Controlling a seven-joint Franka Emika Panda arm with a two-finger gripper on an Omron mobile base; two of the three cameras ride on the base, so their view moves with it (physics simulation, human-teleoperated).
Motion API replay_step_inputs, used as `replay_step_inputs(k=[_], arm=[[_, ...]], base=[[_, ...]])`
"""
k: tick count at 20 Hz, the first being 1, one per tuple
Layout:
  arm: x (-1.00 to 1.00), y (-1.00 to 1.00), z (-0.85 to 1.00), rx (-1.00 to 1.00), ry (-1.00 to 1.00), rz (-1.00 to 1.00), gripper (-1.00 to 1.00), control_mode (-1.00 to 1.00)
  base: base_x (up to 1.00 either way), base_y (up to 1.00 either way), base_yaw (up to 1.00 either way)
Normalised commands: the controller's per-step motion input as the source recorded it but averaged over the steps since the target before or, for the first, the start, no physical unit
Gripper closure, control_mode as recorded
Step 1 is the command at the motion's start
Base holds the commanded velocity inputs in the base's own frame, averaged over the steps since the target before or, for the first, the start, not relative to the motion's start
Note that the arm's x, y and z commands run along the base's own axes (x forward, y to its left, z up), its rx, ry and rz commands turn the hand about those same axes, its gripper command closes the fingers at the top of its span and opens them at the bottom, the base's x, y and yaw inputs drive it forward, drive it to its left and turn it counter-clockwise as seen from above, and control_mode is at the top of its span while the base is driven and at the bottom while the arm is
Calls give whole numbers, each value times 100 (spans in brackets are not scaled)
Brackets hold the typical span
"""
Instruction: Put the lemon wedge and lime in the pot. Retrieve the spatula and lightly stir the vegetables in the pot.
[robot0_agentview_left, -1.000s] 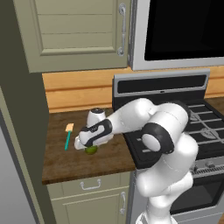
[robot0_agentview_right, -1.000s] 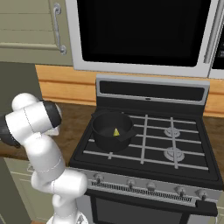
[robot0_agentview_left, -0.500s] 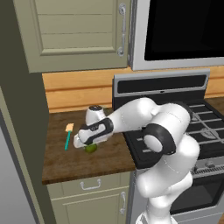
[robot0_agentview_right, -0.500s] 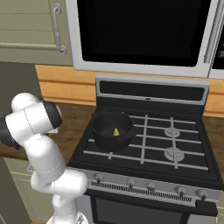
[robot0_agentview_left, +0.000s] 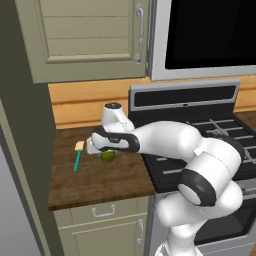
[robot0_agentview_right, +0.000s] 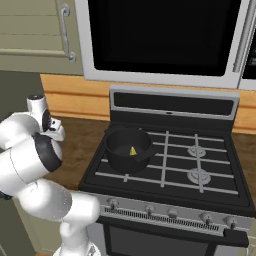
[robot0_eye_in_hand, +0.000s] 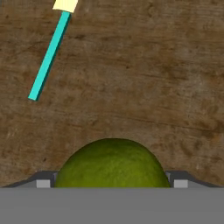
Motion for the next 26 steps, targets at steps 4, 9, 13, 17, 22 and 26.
replay_step_inputs(k=[4, 9, 13, 17, 22, 26], arm=[[0, 0, 0, 0, 0, 0, 100, -100], [0, 0, 0, 0, 0, 0, 100, -100], [-5, -35, 50, -1, 0, -1, 100, -100], [-23, -92, 78, -6, 0, -11, 100, -100], [-5, -100, 77, -9, 0, -18, 100, -100], [-9, -100, 50, -7, 0, -19, 100, -100]], base=[[0, 0, 0], [0, 0, 0], [0, 0, 0], [0, 0, 0], [0, 0, 0], [0, 0, 0]])
